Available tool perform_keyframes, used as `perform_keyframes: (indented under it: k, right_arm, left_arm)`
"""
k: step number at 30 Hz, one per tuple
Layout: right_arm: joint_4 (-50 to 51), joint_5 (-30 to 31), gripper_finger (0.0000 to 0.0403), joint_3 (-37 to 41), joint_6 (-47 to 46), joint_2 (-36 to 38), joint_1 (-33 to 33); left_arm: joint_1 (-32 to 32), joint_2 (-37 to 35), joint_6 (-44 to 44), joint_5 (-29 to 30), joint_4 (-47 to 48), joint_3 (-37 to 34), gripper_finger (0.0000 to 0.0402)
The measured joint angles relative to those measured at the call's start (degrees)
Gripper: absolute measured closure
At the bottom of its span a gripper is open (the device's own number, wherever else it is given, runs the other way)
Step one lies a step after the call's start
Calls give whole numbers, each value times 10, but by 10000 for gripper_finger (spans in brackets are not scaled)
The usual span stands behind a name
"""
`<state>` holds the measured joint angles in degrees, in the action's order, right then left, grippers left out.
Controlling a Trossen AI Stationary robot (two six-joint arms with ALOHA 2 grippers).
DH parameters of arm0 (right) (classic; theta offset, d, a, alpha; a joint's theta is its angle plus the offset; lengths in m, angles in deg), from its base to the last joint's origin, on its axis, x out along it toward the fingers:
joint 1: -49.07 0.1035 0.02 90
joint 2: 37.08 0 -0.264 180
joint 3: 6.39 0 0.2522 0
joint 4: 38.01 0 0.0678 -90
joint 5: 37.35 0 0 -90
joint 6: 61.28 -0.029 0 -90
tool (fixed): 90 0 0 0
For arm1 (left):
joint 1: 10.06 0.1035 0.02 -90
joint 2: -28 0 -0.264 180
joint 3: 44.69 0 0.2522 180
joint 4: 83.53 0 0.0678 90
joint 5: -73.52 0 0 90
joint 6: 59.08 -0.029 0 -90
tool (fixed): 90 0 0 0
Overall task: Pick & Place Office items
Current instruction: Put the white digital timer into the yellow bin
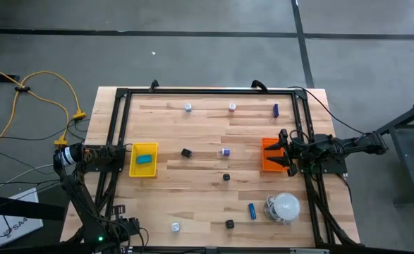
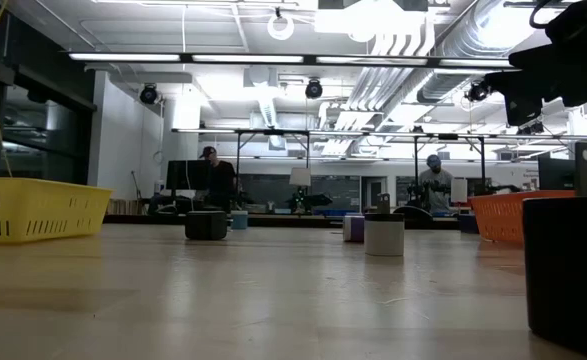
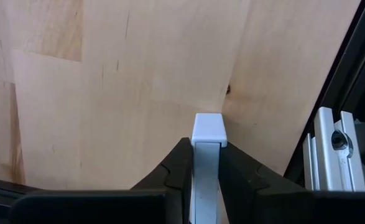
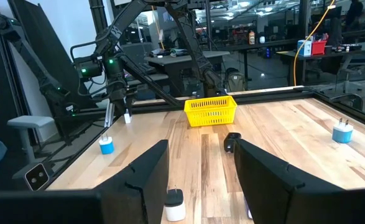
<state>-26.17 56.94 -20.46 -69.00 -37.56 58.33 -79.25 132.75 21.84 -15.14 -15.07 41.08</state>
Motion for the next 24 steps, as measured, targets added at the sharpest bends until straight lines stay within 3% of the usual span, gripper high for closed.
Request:
perform_keyframes:
  k: [13, 24]
  right_arm:
    - [0, 0, 233, 0, 0, 0, 0]
    - [0, 0, 233, 0, 0, 0, 0]
  left_arm:
    - [40, -74, -77, 20, 74, 0, 349]
    - [189, -149, -278, 44, 170, 0, 348]
